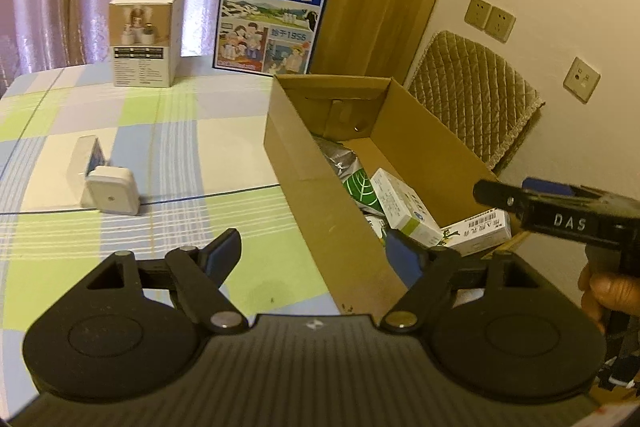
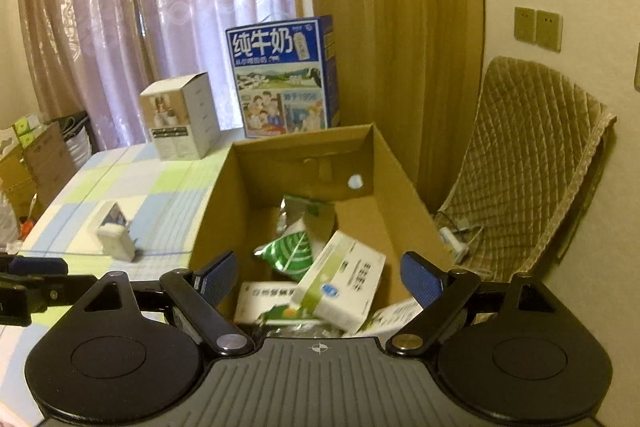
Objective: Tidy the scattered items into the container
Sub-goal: 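Move both tools back over the table toward the night light and case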
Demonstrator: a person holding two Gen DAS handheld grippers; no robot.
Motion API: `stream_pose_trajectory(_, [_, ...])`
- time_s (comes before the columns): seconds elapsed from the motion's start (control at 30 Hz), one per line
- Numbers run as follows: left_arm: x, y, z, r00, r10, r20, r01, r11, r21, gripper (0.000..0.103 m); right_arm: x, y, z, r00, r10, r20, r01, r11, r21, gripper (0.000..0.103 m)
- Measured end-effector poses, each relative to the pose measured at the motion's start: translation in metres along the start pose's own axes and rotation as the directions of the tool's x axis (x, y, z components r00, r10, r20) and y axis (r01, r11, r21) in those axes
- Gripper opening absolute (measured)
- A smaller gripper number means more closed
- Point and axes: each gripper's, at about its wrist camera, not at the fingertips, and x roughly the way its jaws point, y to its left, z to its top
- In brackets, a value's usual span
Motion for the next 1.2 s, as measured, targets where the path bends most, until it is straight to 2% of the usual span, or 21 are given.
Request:
stream_pose_trajectory(0.23, [-0.035,0.011,-0.015,0.999,0.035,0.008,-0.035,0.999,-0.016,0.078,-0.022,0.029,-0.007,0.999,0.04,-0.012,-0.04,0.999,-0.008,0.089])
stream_pose_trajectory(0.43, [-0.068,0.032,-0.032,0.997,0.079,0.021,-0.078,0.996,-0.037,0.086,-0.039,0.055,-0.013,0.996,0.085,-0.007,-0.085,0.996,-0.024,0.093])
stream_pose_trajectory(0.6, [-0.095,0.054,-0.048,0.991,0.136,0.017,-0.135,0.989,-0.063,0.092,-0.05,0.082,-0.017,0.988,0.155,-0.005,-0.155,0.987,-0.035,0.101])
stream_pose_trajectory(0.67, [-0.106,0.066,-0.054,0.987,0.159,0.016,-0.157,0.984,-0.085,0.096,-0.051,0.093,-0.018,0.983,0.181,-0.01,-0.182,0.982,-0.044,0.101])
stream_pose_trajectory(0.9, [-0.14,0.102,-0.067,0.972,0.236,0.017,-0.232,0.964,-0.129,0.098,-0.049,0.137,-0.022,0.966,0.255,-0.031,-0.257,0.961,-0.1,0.101])
stream_pose_trajectory(1.2, [-0.157,0.145,-0.069,0.955,0.295,0.013,-0.289,0.943,-0.163,0.099,-0.029,0.169,-0.028,0.956,0.282,-0.075,-0.291,0.945,-0.15,0.101])
